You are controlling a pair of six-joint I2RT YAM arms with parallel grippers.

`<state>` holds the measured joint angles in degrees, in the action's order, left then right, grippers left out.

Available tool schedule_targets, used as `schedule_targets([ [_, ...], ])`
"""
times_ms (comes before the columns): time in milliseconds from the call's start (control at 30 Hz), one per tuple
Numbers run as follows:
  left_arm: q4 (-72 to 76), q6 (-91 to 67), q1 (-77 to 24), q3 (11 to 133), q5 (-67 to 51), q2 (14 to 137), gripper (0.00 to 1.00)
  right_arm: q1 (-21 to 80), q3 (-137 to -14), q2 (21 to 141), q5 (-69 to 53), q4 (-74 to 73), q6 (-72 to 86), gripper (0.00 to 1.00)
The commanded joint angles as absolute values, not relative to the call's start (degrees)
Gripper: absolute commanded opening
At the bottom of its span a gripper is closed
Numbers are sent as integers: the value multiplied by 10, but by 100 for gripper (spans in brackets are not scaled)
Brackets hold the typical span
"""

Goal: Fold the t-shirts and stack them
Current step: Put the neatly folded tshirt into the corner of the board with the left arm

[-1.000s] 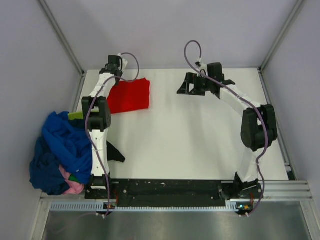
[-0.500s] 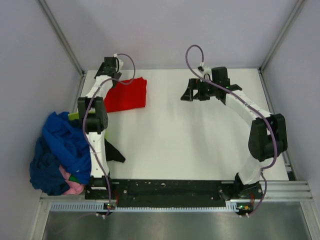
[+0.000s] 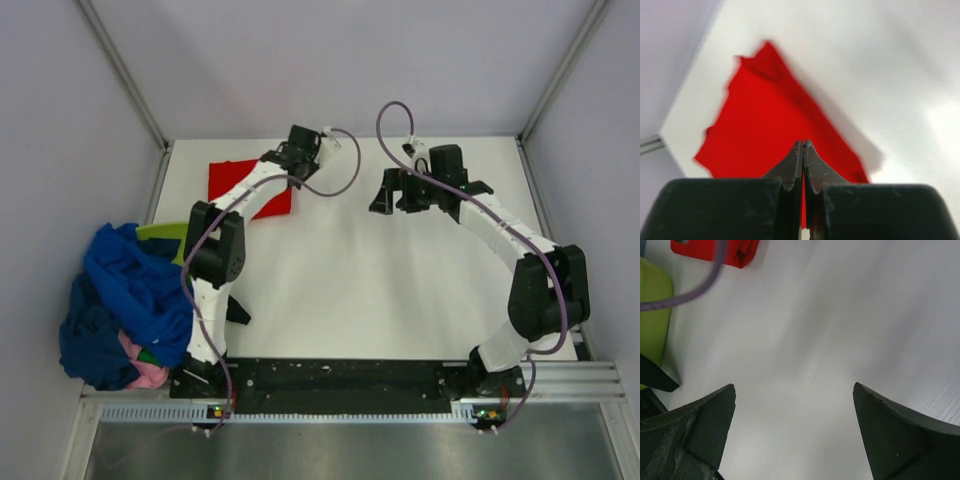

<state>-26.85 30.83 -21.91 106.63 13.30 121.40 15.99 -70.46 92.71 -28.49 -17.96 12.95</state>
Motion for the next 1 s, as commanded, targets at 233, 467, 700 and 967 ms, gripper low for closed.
schedule_targets([
  [233, -384, 323, -232, 1159, 163, 1375, 0, 156, -670, 841, -231, -172, 90, 99],
  [467, -384, 337, -194, 1180, 207, 1417, 0, 156, -662, 834, -222, -172, 78, 99],
  [700, -367, 377, -146, 1155, 212, 1410, 0, 156, -658, 833, -207, -178, 68, 99],
  [967, -337, 469, -144, 984, 204, 1316, 0, 156, -660, 835, -197, -179, 59, 99],
])
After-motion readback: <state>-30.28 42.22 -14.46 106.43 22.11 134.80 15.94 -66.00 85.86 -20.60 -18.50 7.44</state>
